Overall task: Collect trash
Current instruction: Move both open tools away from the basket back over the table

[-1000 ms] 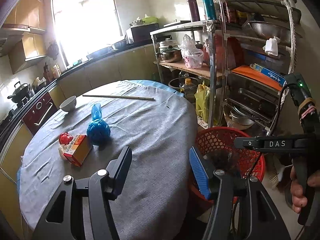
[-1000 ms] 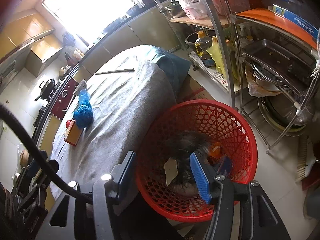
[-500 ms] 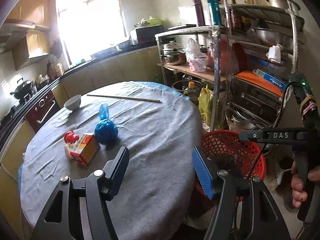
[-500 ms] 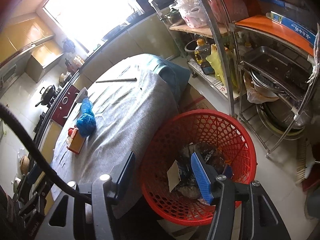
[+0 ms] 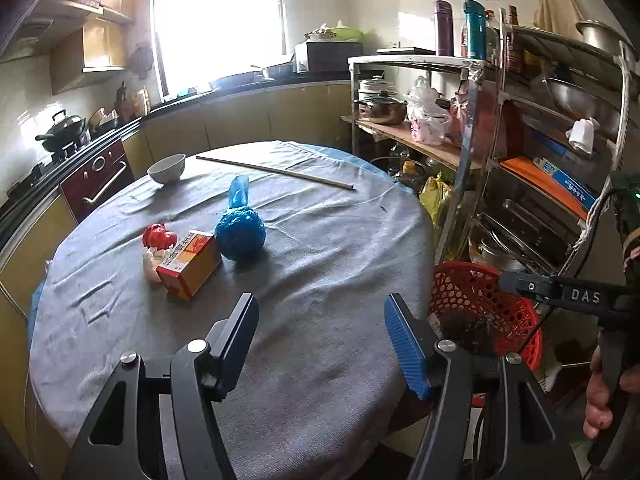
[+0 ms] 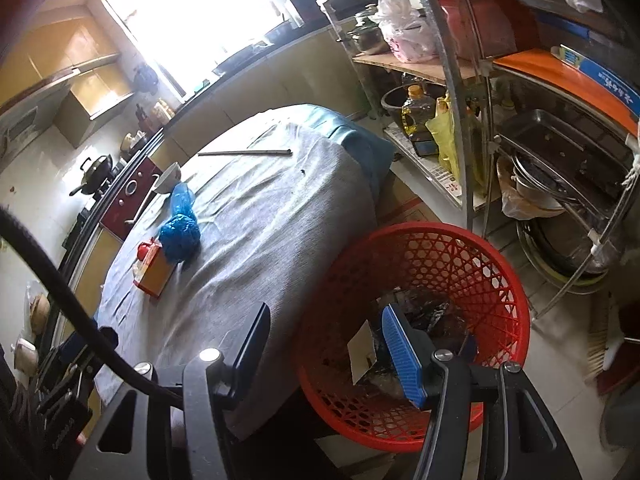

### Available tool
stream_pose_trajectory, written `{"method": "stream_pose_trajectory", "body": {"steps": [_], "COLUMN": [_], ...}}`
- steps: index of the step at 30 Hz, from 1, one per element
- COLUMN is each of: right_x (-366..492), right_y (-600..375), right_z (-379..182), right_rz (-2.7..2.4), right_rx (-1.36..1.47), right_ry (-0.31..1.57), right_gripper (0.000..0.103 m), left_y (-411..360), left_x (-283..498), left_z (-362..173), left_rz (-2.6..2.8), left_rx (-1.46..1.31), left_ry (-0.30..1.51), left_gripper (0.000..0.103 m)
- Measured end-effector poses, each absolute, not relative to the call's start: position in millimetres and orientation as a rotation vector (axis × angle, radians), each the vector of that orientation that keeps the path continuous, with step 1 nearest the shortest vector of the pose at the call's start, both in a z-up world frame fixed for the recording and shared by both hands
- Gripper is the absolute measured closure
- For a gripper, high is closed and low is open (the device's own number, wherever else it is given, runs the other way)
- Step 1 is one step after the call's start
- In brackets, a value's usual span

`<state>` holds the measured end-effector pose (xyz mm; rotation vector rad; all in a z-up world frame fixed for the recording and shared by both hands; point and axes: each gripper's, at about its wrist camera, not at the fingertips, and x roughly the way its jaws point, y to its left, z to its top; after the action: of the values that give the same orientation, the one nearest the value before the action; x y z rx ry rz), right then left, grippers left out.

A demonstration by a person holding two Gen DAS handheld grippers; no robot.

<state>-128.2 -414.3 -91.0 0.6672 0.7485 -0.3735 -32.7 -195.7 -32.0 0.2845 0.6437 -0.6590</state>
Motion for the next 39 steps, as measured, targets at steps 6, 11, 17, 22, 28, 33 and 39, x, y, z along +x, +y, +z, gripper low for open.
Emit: {"method": "stream_pose_trajectory", "body": {"steps": [6, 11, 17, 22, 28, 33, 39], "right_x": [-131.6, -140.3, -149.0, -154.5, -157.8, -150.7, -134.6], "right_y": [-414.0, -421.9, -433.1, -440.1, -443.8, -436.3, -419.2], "right_z": [-88.8, -93.0, -100.8, -107.4, -109.9, -103.4, -84.5], "right_rz": [-0.372, -0.382, -0.395, -0.406, -0.424, -0.410, -0.375], "right_rx": [0.664, 0.685, 0.720, 0.732, 0.737, 0.725, 0.671], "right_ry": [0.737, 0.729, 0.719, 0.714, 0.697, 0.685, 0.660], "right_gripper": [0.041, 0.041, 0.041, 0.041, 0.041, 0.041, 0.041], "left_y": [-204.6, -214.3, -224.3, -225.3, -213.2, -197.0, -178.0], "left_x": [-32.0, -35.9, -35.6, -34.5, -28.0, -24.8, -19.2], "left_z": [-36.1, -38.1, -45.2, -50.8, -55.2, -51.4, -49.5], "left_rz": [-0.655, -0.665, -0.669, -0.662, -0.632, -0.594, -0.560], "left_rx": [0.303, 0.330, 0.349, 0.345, 0.320, 0.298, 0.275], "left_ry": [0.662, 0.664, 0.688, 0.705, 0.725, 0.700, 0.685], "left_gripper": [0.037, 0.037, 0.037, 0.037, 0.037, 0.037, 0.037]}}
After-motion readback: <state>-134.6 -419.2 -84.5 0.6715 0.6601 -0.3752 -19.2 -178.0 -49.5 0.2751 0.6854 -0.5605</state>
